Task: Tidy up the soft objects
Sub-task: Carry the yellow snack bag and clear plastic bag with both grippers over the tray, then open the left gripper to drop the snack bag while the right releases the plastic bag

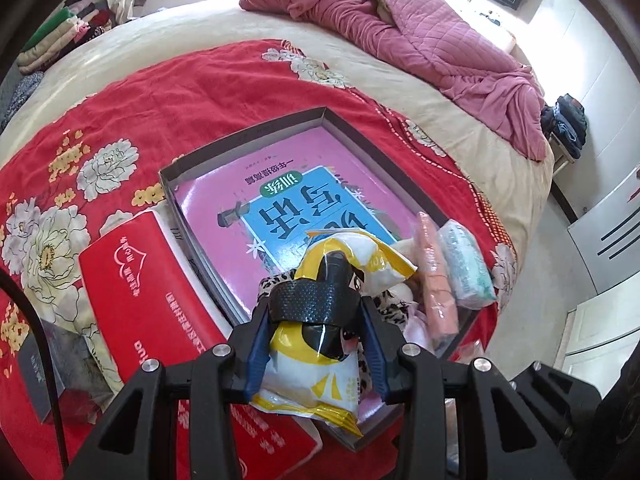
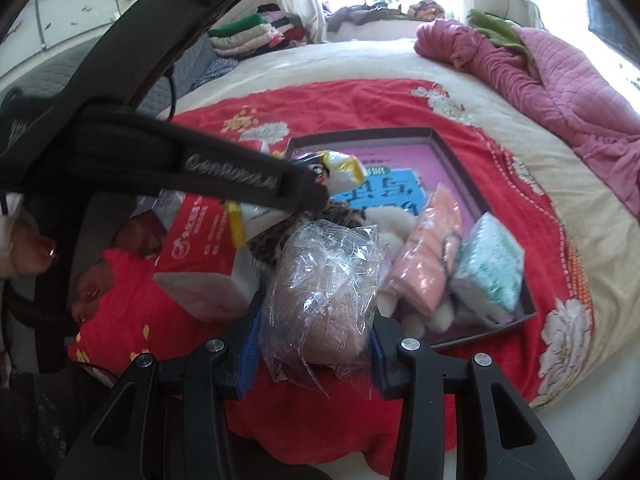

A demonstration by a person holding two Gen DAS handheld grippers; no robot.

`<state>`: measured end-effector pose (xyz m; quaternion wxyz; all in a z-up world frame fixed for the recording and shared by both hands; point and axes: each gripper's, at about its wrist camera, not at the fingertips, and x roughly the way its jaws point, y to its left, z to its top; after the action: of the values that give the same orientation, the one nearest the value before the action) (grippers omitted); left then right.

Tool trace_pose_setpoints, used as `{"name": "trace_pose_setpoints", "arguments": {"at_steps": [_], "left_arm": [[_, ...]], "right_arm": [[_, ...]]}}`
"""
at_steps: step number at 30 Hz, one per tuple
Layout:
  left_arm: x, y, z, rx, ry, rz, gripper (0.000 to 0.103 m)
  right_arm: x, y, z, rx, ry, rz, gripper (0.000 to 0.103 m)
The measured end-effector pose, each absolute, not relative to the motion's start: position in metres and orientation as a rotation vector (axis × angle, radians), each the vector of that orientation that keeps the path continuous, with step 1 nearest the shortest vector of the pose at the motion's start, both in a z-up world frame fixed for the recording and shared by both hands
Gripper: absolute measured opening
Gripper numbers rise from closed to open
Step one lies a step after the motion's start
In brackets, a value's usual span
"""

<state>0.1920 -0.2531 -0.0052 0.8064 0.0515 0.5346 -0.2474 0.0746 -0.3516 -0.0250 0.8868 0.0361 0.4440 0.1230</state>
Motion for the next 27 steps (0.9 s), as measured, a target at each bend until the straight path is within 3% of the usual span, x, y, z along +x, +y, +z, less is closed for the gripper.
{"name": "trace_pose_setpoints", "arguments": {"at_steps": [27], "left_arm": [[0.219,-0.263,-0.026,0.130,1.179,-0.519,0.042]], "right_arm": [[0.083,-0.321,-0.071,-0.007,0.889,0.216,0.046]]}}
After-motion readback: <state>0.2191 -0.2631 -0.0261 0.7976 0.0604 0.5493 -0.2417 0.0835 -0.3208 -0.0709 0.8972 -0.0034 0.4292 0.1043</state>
